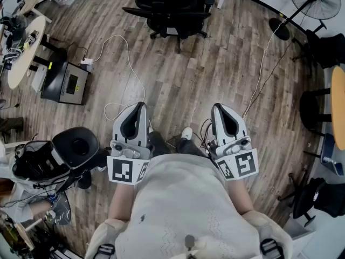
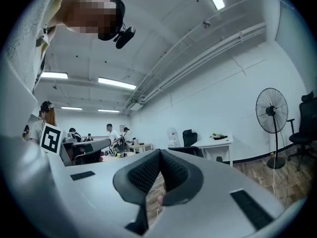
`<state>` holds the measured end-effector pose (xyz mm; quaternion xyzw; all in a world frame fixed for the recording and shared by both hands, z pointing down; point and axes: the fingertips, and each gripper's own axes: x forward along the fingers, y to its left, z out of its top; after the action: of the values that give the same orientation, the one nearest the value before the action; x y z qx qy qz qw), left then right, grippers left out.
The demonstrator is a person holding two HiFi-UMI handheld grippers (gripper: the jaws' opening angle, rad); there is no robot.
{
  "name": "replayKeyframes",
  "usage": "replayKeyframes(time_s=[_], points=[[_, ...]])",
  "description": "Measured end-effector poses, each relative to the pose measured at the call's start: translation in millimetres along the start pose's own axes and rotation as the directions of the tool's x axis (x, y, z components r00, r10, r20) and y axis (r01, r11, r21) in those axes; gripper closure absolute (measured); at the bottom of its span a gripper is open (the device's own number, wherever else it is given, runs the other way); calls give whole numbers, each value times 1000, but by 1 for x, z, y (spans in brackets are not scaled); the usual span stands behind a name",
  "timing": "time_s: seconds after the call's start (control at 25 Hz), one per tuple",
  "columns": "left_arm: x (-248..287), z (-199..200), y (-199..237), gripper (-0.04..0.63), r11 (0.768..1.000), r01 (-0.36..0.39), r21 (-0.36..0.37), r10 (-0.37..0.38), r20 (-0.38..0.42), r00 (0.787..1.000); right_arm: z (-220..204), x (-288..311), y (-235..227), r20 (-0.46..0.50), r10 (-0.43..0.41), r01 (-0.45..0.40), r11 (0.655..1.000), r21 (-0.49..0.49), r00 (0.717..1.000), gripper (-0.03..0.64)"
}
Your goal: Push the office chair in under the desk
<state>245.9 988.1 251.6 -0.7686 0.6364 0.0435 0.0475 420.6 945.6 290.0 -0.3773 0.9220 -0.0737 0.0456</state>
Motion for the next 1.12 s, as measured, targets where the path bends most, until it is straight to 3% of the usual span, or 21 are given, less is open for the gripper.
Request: replayKeyframes(time_s=[0.2, 0.44, 0.68, 0.88, 1.12], points=[[-24, 7, 43, 572, 999, -45, 13, 45, 4, 999, -7, 10, 43, -43, -21, 21, 1000, -10, 999, 610], [-68, 5, 119, 572, 999, -24, 21, 25, -30, 999, -12, 60, 118, -49, -48, 50, 998, 36, 998, 611], [-121, -3, 203, 572, 999, -36, -32, 35, -49, 998, -24, 100, 197, -36, -78, 78, 997, 15, 996, 611], [-145, -3, 235, 568, 999, 29, -37, -30, -19, 999, -38, 103, 230, -4, -141, 142, 990, 8, 990, 609], [-163, 3, 256, 466, 996, 85, -41, -85, -9, 996, -37, 99, 260, 12, -219, 219, 975, -22, 976, 583]])
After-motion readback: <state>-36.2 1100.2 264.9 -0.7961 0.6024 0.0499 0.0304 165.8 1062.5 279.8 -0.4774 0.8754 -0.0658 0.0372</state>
